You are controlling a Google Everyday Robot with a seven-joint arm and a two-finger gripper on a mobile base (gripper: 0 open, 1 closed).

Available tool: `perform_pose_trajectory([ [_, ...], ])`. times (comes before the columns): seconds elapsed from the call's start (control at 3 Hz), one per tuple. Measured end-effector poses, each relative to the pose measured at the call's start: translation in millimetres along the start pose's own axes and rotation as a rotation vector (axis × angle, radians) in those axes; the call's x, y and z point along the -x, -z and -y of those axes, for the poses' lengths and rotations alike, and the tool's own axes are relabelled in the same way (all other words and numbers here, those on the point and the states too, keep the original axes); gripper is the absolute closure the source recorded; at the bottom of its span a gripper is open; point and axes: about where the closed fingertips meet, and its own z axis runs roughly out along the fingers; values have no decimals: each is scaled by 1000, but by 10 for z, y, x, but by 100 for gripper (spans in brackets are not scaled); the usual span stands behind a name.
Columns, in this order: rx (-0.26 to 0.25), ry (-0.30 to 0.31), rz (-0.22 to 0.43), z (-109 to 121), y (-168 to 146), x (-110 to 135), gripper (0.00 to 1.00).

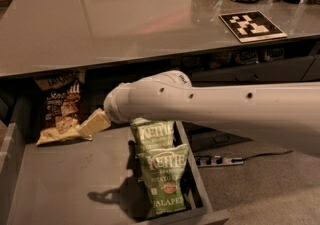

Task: Pick brown chip bag from top drawer and place on counter

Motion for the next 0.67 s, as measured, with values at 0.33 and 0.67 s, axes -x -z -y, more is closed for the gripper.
perform_pose_trajectory([
  [0.33,-53,-42,23,125,-130,22,0],
  [0.67,-15,-138,14,186,-429,38,0],
])
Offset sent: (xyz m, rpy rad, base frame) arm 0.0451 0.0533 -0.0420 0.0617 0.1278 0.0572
